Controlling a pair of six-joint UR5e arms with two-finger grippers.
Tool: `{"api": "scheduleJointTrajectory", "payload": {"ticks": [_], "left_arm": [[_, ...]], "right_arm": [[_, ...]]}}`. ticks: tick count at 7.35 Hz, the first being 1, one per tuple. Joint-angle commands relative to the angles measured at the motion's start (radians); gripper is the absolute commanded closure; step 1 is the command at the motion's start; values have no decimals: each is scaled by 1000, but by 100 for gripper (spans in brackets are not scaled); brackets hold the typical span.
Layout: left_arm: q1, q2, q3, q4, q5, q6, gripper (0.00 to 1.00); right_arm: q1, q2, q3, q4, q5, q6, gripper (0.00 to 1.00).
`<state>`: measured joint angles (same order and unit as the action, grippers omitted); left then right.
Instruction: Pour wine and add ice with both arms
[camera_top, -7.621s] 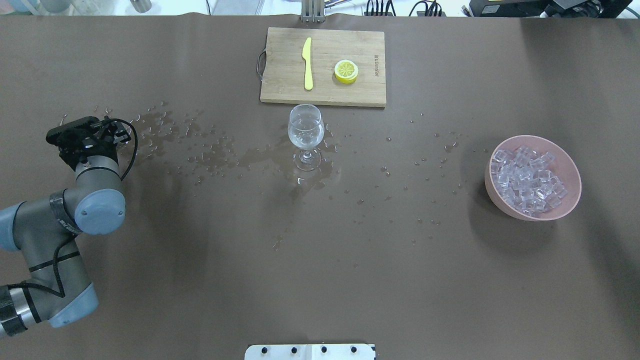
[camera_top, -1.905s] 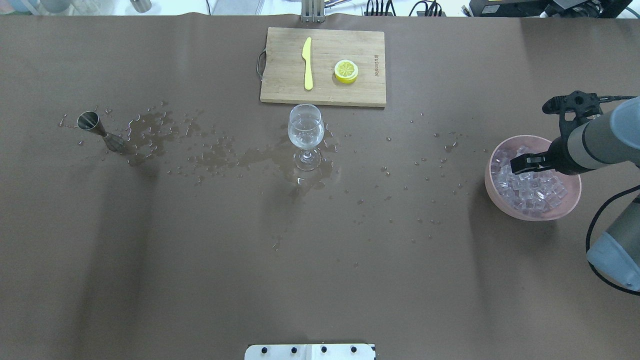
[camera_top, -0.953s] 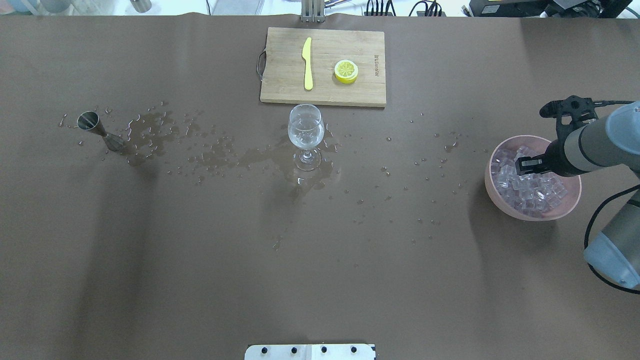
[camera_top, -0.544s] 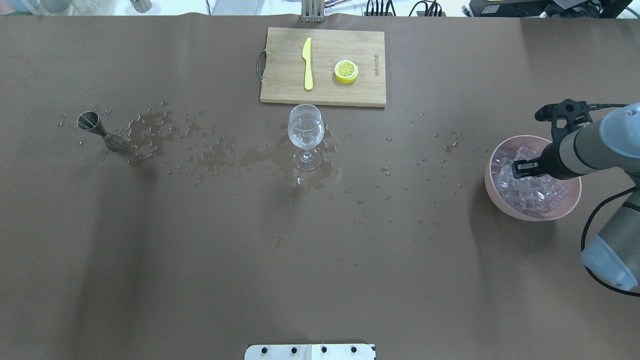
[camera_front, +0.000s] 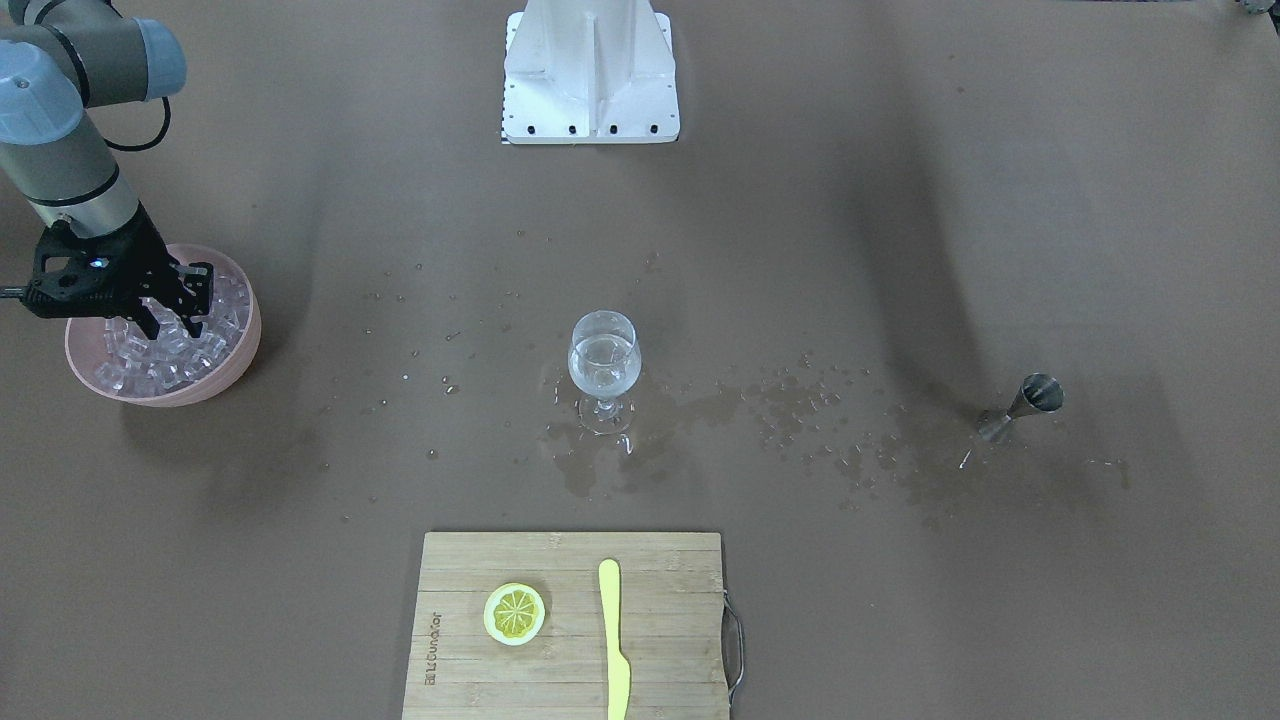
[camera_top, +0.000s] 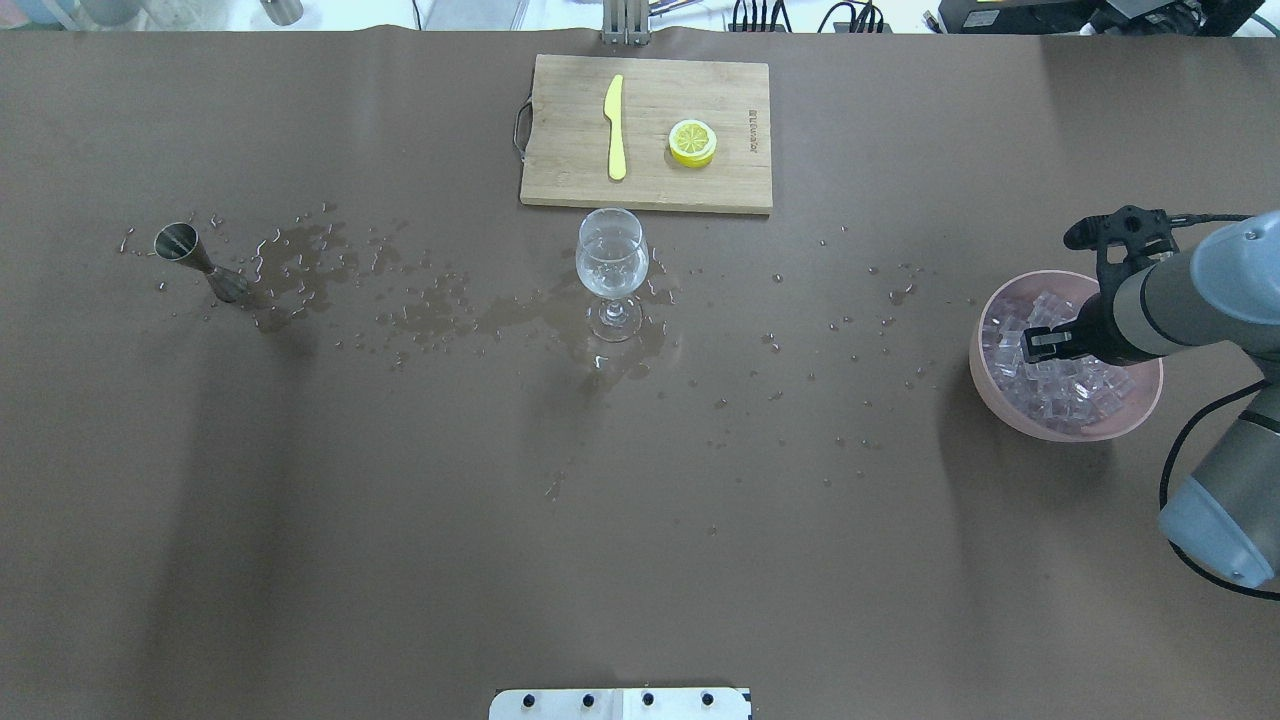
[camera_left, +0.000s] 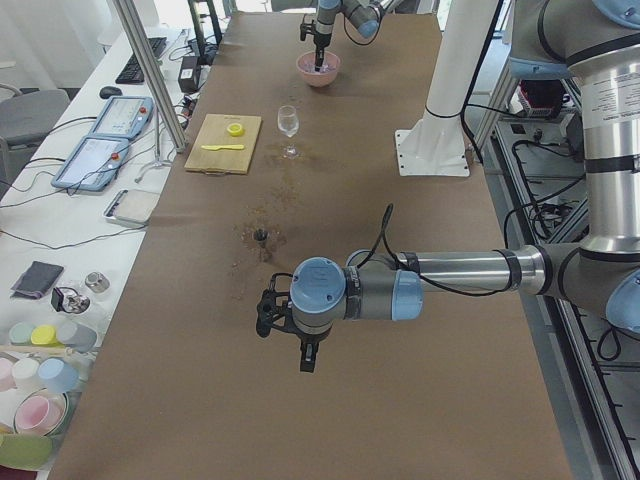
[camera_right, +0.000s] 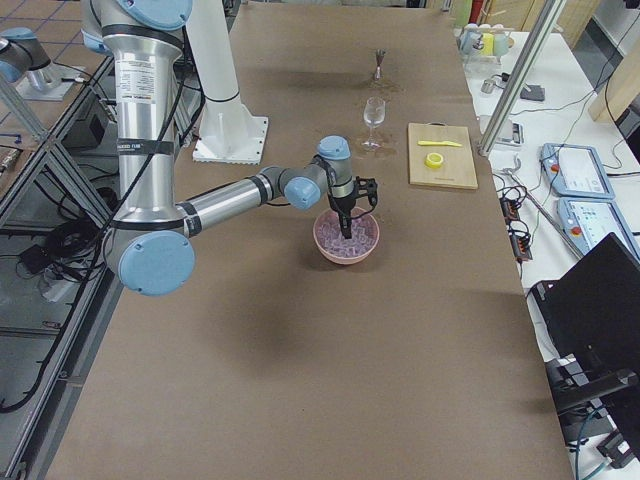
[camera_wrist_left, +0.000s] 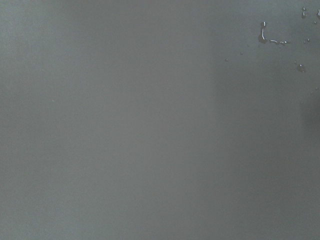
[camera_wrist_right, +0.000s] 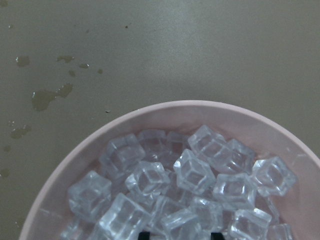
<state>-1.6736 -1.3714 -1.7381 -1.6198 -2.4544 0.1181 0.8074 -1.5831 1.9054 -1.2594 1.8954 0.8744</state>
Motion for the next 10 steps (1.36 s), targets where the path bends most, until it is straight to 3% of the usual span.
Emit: {"api": "scheduleJointTrajectory", "payload": {"ticks": [1,2,3,4,5,7,8,10], "left_arm": [[0,0,0,0,0,0,2],[0,0,0,0,0,0,2],[0,0,0,0,0,0,2],[0,0,0,0,0,0,2],[0,0,-1,0,0,0,2],[0,0,0,0,0,0,2],[0,0,0,0,0,0,2],[0,0,5,-5,0,-1,2]], "right_arm": [[-1,-2,-11,0,-1,-2,51],[-1,0,-12,0,-1,0,59],[-1,3,-11,0,-1,0,85],[1,5,-8,0,1,0,100],[2,8,6,0,10,0,100],[53,21,122,-49,66,0,100],[87,97,150,-69,101,2,100],[67,338,111,-61,94,69,100]]}}
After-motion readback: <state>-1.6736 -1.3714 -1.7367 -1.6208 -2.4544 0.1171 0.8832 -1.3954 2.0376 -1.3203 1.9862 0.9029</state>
